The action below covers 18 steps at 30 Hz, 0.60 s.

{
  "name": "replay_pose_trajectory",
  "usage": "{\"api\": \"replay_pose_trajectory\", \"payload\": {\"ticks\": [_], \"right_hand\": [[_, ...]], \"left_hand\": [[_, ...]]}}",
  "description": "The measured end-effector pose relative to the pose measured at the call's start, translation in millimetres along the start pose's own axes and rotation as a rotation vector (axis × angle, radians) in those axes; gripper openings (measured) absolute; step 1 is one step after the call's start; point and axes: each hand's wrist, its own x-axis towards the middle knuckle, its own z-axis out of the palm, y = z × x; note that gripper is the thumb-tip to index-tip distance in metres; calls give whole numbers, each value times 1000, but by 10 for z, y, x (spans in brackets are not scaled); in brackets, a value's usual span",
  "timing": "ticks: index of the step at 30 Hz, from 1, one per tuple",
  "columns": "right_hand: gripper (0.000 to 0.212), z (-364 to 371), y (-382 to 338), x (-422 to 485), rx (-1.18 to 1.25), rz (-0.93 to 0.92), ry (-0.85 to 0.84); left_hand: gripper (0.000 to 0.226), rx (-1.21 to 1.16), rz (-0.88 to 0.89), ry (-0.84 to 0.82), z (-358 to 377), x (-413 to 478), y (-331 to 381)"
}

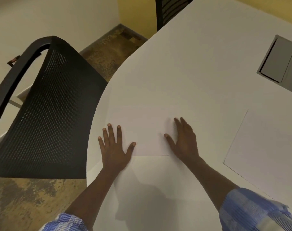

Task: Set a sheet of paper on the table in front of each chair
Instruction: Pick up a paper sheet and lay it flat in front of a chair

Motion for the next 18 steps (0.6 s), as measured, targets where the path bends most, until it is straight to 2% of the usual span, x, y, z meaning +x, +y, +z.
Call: {"api": "replay_pose_trajectory", "payload": {"ticks": [4,8,14,18], "right_hand": [[78,180,117,-137,-194,-103,-146],[78,195,138,-101,-237,-106,-164],[77,150,152,-87,-151,-102,-167],[77,-57,279,-204,-59,-58,-87]], "left_hand": [[91,-1,0,11,19,2,-6],[91,14,-5,11,31,18,-4],[91,31,-3,3,36,28,-14],[96,20,27,39,-29,-10,50]]}}
